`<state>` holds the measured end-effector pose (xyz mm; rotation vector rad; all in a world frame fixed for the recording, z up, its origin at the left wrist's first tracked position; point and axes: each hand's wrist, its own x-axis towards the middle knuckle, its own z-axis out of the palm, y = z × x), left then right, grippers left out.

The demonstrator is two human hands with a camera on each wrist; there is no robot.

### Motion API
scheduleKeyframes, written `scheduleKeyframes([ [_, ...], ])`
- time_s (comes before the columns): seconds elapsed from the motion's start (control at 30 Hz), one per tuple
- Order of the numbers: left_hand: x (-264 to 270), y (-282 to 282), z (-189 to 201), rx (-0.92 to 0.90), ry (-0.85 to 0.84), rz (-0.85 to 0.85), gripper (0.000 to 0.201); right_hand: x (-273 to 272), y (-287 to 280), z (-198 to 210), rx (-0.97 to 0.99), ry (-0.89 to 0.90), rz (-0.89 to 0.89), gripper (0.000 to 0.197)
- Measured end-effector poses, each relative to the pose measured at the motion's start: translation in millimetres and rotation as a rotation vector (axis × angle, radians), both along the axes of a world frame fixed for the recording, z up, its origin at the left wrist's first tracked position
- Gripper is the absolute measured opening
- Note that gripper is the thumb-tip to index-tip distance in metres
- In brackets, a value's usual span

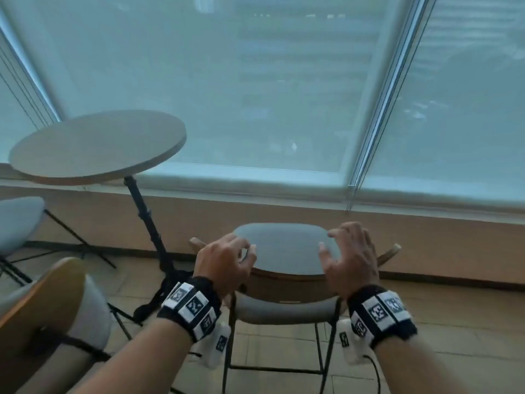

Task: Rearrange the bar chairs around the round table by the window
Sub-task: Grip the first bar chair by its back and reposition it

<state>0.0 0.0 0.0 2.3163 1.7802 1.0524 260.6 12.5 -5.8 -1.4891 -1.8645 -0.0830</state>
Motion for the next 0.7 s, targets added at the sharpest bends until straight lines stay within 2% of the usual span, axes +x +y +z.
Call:
scheduleKeyframes([
  [0.07, -0.7, 13.1, 1.1, 0.02, -0.029, 0.021, 0.036, -10.7, 7.8, -1.4, -0.113, 0.01, -0.045, 0.039],
  [0.13, -0.7, 25.5, 1.1, -0.097, -0.073, 0.058, 0.038, -20.7, 9.0, -8.1, -0.317, -0.031, -0.078, 0.04],
  [0.2, 5.0, 29.2, -4.4, -0.223, 0.001, 0.091, 0.041, -25.5, 7.8, -20.4, -0.43, -0.138, -0.106, 0.041],
  [0.3, 16.7, 27.7, -9.9, -0.28, 0.203, 0.137, 0.055, -11.8, 14.2, -20.5, -0.4, -0.131, -0.126, 0.045],
  [0.37, 20.7, 26.8, -10.9, -0.293, 0.263, 0.197, 0.063, 2.0, 17.2, -19.9, -0.37, -0.156, -0.159, 0.048],
  [0.5, 24.2, 21.9, -15.8, -0.294, 0.254, 0.277, 0.067, 10.5, 20.2, -23.8, -0.351, -0.165, -0.088, 0.044],
  [0.7, 50.3, 8.8, -16.8, -0.293, 0.226, 0.454, 0.065, 27.1, 34.4, -27.3, -0.332, -0.206, 0.106, 0.05],
])
